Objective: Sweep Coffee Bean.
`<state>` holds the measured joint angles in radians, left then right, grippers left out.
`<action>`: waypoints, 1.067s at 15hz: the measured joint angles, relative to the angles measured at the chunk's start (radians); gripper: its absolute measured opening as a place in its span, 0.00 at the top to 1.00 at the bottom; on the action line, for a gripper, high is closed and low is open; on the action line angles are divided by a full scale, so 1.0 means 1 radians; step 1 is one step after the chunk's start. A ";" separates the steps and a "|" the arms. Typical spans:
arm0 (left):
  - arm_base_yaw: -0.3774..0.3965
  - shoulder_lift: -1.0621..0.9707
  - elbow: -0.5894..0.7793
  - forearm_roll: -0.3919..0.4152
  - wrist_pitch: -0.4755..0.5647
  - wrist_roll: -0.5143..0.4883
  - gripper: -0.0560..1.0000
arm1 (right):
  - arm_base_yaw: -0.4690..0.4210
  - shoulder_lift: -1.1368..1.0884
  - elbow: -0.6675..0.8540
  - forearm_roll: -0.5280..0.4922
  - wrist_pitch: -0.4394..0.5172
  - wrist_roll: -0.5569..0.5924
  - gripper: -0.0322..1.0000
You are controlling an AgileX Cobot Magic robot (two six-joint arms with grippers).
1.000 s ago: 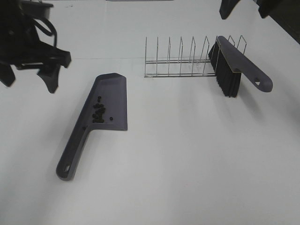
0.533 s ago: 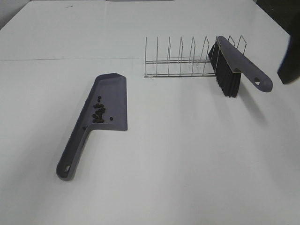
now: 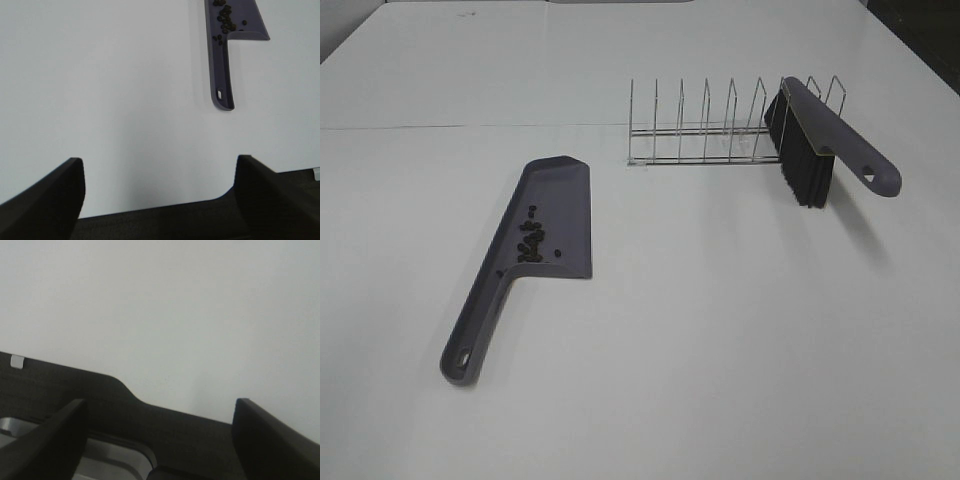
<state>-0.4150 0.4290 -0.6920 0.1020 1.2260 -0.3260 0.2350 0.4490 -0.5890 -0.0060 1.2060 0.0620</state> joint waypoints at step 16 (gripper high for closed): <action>0.000 -0.432 0.192 -0.051 -0.159 0.259 0.24 | 0.000 -0.452 0.085 0.018 -0.144 -0.099 0.32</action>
<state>-0.4150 -0.0030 -0.5000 0.0510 1.0670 -0.0670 0.2350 -0.0030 -0.5040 0.0120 1.0620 -0.0370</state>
